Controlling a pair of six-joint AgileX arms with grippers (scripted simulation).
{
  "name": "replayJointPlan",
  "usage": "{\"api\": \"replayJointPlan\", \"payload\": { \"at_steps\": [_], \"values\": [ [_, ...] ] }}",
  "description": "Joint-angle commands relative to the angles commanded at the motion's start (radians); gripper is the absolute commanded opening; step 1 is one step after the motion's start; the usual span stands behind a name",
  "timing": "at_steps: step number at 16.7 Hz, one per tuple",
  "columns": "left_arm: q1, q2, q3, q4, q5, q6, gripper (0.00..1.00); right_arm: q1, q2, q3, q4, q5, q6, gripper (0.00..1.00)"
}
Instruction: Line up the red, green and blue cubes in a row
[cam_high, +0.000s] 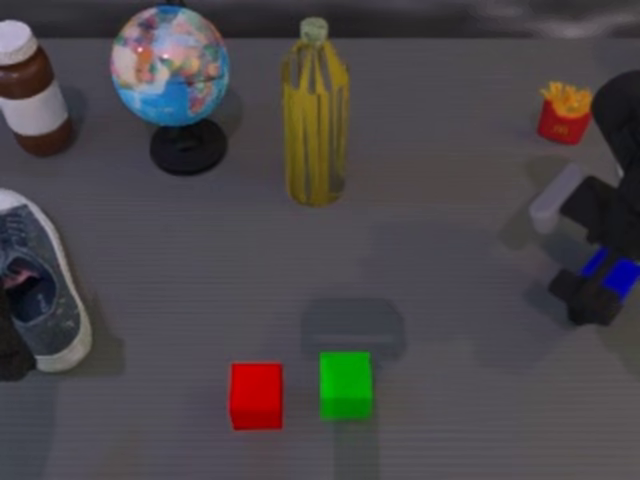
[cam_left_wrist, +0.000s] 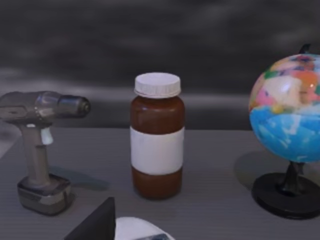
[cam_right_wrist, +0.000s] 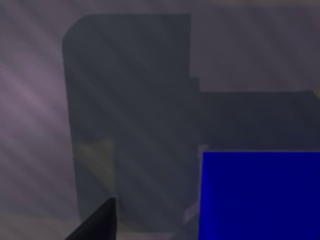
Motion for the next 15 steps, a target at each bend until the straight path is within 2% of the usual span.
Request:
{"api": "replayJointPlan", "payload": {
  "at_steps": [13,15],
  "values": [
    [0.0,0.0,0.0,0.0,0.0,0.0,1.0,0.0,0.0,0.0,0.0,0.0,0.0,0.02],
    [0.0,0.0,0.0,0.0,0.0,0.0,1.0,0.0,0.0,0.0,0.0,0.0,0.0,0.0]
  ]
}}
